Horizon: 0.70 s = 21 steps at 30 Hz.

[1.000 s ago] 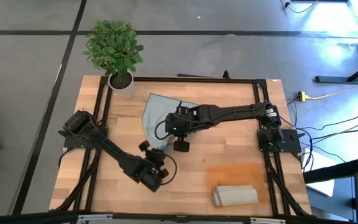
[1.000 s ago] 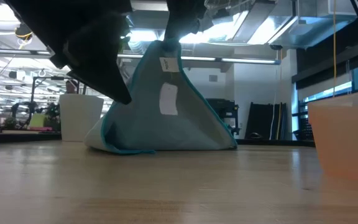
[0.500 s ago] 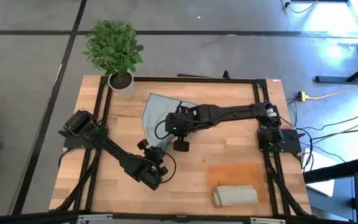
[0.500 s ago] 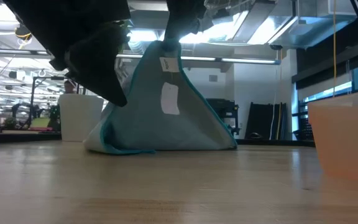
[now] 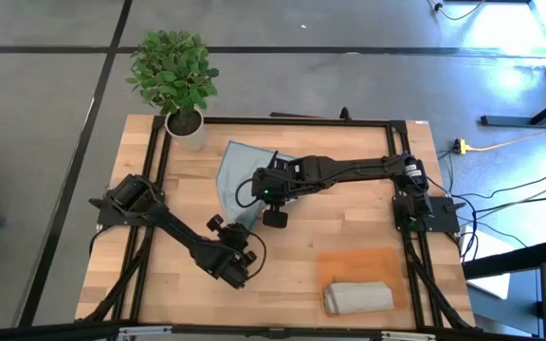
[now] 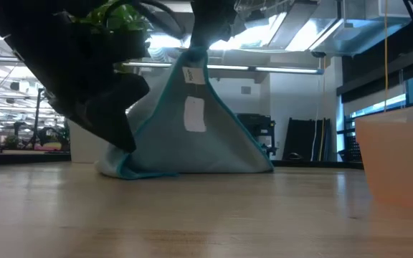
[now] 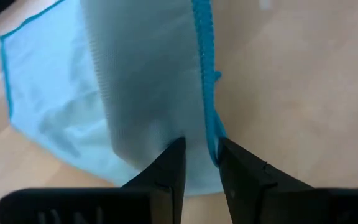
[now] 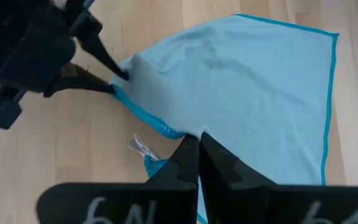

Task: Roll microfiber towels into tight, uniform cylinder then place into a basket
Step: Roll the light blue microfiber towel

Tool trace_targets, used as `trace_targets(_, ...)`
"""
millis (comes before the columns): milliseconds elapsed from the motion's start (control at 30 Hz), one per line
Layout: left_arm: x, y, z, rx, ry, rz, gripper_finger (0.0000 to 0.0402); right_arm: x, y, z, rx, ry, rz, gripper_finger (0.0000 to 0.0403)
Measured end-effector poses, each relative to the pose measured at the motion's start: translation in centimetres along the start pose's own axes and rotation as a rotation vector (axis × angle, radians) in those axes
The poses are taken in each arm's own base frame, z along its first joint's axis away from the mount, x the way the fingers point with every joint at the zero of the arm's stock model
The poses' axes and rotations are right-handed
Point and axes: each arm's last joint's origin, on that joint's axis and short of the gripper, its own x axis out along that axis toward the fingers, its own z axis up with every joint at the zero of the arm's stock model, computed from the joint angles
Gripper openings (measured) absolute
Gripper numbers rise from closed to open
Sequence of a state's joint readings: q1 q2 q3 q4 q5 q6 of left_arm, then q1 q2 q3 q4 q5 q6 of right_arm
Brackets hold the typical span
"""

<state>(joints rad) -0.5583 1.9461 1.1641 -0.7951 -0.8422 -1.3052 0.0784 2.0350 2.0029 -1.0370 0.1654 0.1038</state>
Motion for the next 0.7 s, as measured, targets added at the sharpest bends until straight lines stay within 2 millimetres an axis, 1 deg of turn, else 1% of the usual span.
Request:
trace_targets(233,0.3,1.2,0.0,-0.084,0.017,0.093,0.0084,0.0,0.0,0.0,0.02,0.0,0.0,0.0003)
trace_targets(367,0.7,1.4,0.4,-0.075,0.025,0.114,0.0081,0.0,0.0,0.0,0.02,0.0,0.0,0.0003)
trace_targets(467,1.1,1.6,0.6,-0.039,0.068,0.121,0.006,0.0,0.0,0.0,0.02,0.0,0.0,0.0003)
trace_targets(600,1.7,1.9,0.9,-0.012,0.149,0.13,0.0009,-0.1,0.0,-0.1,0.016,0.011,-0.001,0.0003)
trace_targets(700,1.6,2.4,0.9,0.036,0.202,0.155,0.0004,-0.7,-0.2,-0.5,0.012,0.033,-0.039,0.0003)
